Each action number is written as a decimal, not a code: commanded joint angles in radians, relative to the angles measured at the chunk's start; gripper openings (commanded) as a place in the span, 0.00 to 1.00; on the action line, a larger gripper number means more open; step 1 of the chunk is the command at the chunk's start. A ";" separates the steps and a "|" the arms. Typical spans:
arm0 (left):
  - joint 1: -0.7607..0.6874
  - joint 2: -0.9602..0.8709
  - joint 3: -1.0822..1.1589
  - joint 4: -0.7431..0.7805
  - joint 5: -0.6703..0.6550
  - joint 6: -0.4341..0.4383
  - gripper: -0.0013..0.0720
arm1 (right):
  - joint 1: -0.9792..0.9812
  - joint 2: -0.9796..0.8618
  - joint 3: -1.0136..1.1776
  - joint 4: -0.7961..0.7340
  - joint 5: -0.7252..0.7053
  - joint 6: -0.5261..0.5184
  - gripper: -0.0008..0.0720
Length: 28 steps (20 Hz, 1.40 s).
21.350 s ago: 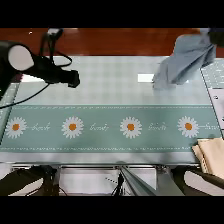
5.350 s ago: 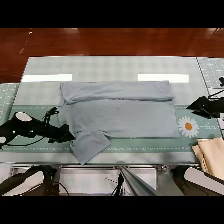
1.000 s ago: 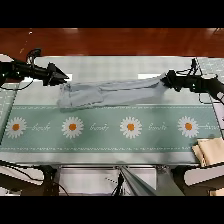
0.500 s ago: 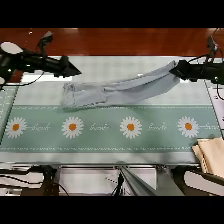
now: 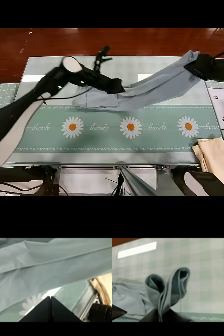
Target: Fold the shirts.
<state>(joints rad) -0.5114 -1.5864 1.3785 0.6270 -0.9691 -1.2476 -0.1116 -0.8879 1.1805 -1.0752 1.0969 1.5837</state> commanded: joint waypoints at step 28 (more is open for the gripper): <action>0.475 0.394 0.055 0.049 0.032 0.072 0.05 | 0.336 -0.164 0.000 -0.071 -0.241 0.047 0.06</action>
<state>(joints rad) -0.1524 -1.3029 1.4330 0.6445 -0.8894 -1.1706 0.0772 -0.9371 1.1805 -1.1500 1.0290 1.6310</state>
